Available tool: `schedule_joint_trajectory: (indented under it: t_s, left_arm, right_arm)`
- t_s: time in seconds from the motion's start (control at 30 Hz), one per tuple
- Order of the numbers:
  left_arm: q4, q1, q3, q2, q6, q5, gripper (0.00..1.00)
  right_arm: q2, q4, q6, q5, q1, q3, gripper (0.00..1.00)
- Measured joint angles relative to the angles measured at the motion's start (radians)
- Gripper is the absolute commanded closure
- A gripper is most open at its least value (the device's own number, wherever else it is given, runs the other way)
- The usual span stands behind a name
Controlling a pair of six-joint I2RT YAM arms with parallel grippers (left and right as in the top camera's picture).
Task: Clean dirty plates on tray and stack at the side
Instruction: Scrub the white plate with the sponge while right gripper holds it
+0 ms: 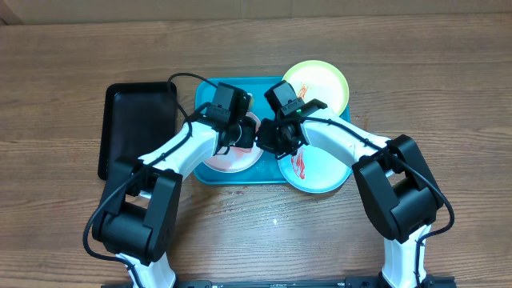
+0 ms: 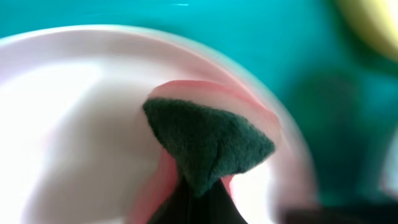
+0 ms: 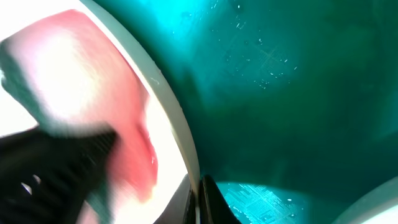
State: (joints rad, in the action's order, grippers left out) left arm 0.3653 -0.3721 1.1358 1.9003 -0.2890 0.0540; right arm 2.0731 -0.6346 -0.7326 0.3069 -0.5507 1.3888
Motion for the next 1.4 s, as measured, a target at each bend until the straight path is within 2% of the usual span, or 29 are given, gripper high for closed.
schedule_joint_trajectory:
  t_s: [0.1, 0.17, 0.23, 0.33, 0.47, 0.6, 0.7, 0.8, 0.93, 1.07, 1.2, 1.3, 1.4]
  left_arm:
    - [0.041, -0.001, 0.006, -0.001, -0.142, -0.199, 0.96]
    - [0.061, 0.000, 0.006, -0.001, -0.200, -0.274, 0.96]
    - [0.080, 0.000, 0.006, -0.002, -0.234, -0.310, 0.96]
    - [0.117, 0.001, 0.010, -0.002, -0.232, -0.283, 0.96]
    - [0.189, 0.021, 0.022, -0.010, -0.143, -0.134, 0.96]
    - [0.246, 0.032, 0.023, -0.017, 0.005, 0.142, 0.96]
    - [0.218, 0.025, 0.007, -0.013, 0.095, 0.342, 0.96]
    - [0.140, 0.023, 0.000, -0.003, 0.113, 0.383, 0.96]
    - [0.027, 0.023, -0.004, 0.000, 0.061, 0.275, 0.96]
    - [-0.022, 0.018, -0.003, 0.000, -0.010, 0.032, 0.96]
    - [0.063, 0.019, 0.006, 0.000, -0.082, -0.251, 0.96]
    - [0.175, 0.019, 0.014, 0.000, -0.129, -0.348, 0.96]
    - [0.286, 0.019, 0.022, -0.006, -0.150, -0.341, 0.96]
  right_arm:
    - [0.000, -0.001, 0.000, 0.000, 0.000, 0.000, 0.96]
    - [0.000, -0.001, 0.000, 0.000, 0.000, 0.000, 0.96]
    - [0.000, -0.001, 0.000, 0.000, 0.000, 0.000, 0.96]
    - [0.000, -0.004, 0.000, 0.000, 0.000, 0.000, 0.96]
    - [0.000, -0.010, 0.004, 0.000, 0.000, 0.000, 0.96]
    - [0.000, -0.010, 0.005, 0.000, 0.000, 0.000, 0.96]
    - [0.000, -0.009, 0.005, 0.000, 0.000, 0.000, 0.96]
    - [0.000, -0.010, 0.005, 0.000, 0.000, 0.000, 0.96]
    - [0.000, -0.003, 0.003, 0.000, 0.000, 0.000, 0.96]
    - [0.000, -0.002, 0.003, 0.000, 0.000, 0.000, 0.96]
    - [0.000, 0.000, 0.003, 0.000, 0.000, 0.000, 0.96]
    - [0.000, -0.001, 0.003, -0.001, 0.000, 0.000, 0.96]
    - [0.000, -0.003, 0.006, -0.005, 0.000, 0.000, 0.96]
